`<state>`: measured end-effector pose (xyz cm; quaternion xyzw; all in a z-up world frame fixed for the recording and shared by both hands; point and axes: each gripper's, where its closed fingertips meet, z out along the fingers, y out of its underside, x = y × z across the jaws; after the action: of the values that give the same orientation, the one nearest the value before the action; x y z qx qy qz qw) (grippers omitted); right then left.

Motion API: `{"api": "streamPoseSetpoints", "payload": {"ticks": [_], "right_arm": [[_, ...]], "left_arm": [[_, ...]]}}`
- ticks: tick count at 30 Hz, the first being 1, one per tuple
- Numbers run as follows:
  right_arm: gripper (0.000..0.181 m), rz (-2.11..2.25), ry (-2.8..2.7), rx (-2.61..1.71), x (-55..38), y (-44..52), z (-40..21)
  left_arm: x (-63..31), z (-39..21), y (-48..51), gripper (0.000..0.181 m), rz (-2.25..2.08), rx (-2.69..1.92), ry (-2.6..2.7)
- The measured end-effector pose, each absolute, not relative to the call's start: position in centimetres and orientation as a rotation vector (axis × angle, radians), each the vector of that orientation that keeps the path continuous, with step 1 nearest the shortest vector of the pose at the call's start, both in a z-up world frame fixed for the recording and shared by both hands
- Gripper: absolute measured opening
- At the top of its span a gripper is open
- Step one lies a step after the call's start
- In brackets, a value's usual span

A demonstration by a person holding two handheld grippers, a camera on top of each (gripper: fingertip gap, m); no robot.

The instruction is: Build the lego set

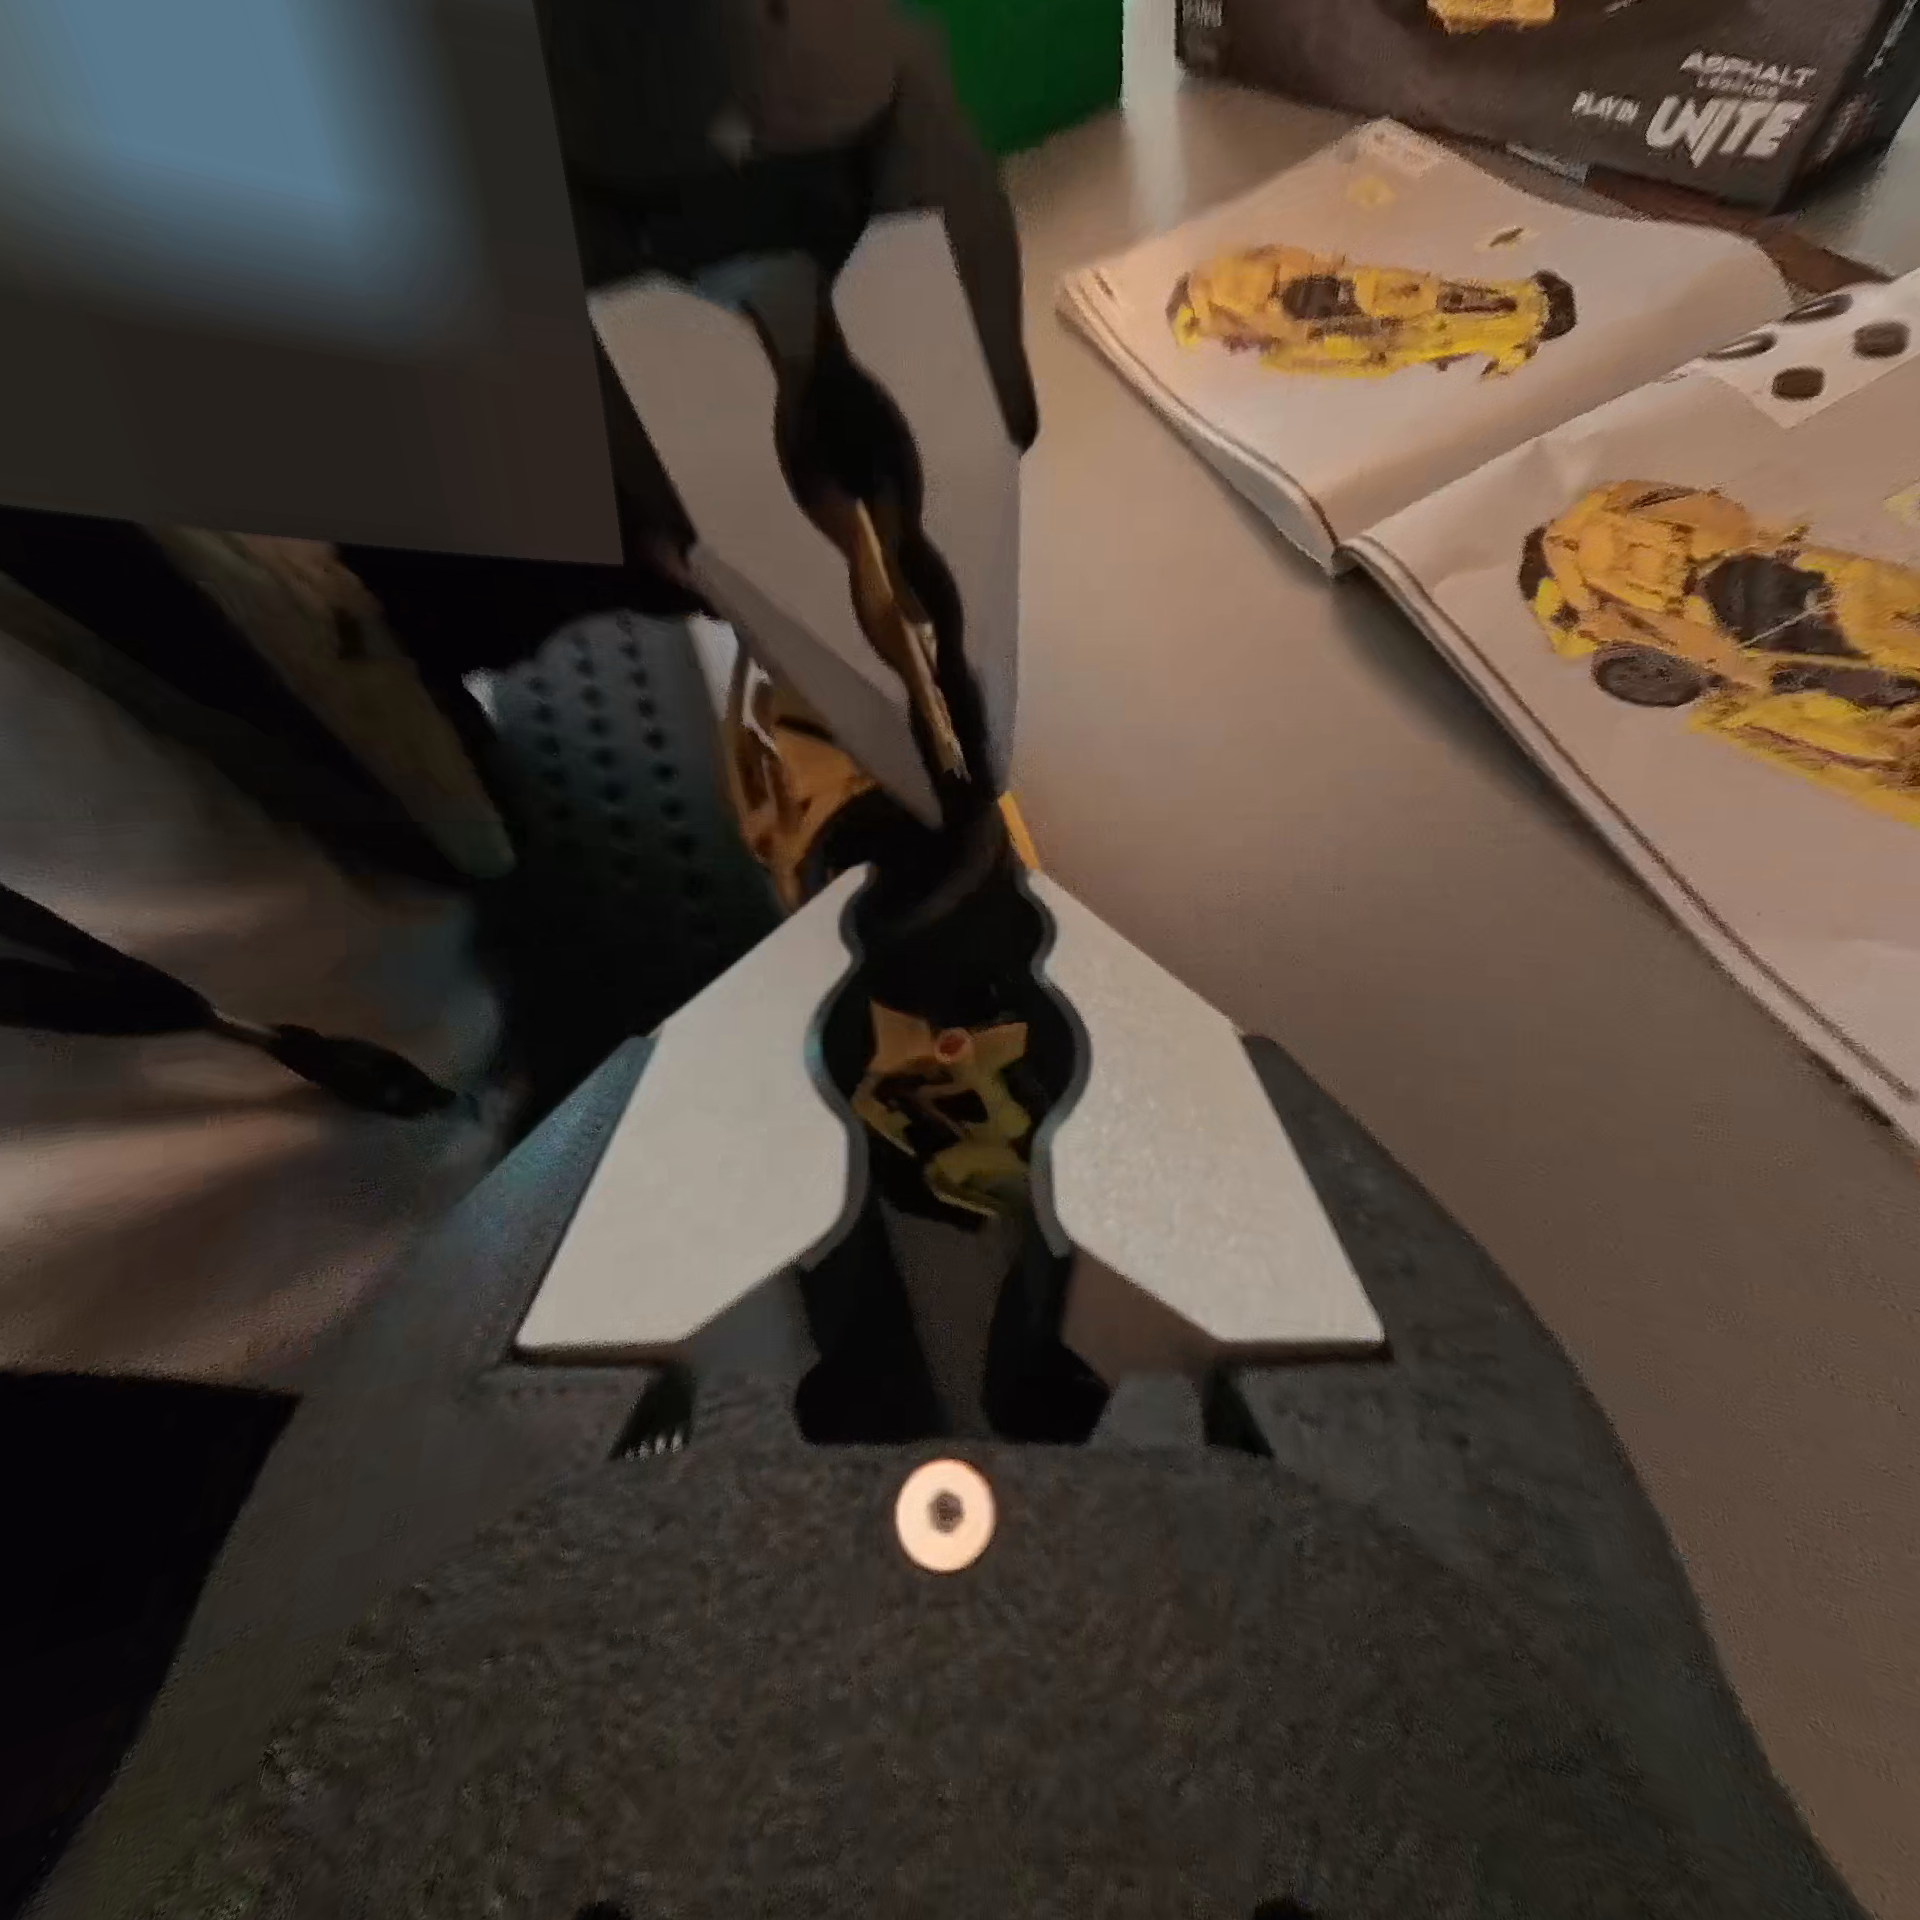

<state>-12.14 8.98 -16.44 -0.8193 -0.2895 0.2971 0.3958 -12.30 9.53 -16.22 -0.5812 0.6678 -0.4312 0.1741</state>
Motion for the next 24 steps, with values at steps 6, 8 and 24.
{"api": "streamPoseSetpoints", "payload": {"ticks": [6,8,24], "right_arm": [[0.020,0.552,-0.834,-2.099,-12.14,8.81,-16.88],[0.020,0.508,-0.853,-2.099,-12.12,8.85,-16.93],[0.020,0.438,-0.919,-2.238,-12.24,9.11,-16.83]], "left_arm": [[-12.25,-16.12,9.45,0.009,-1.233,-1.640,1.895],[-12.24,-16.09,9.48,0.009,-1.225,-1.628,1.895],[-12.50,-16.61,9.56,0.008,-1.162,-1.611,1.924]]}}
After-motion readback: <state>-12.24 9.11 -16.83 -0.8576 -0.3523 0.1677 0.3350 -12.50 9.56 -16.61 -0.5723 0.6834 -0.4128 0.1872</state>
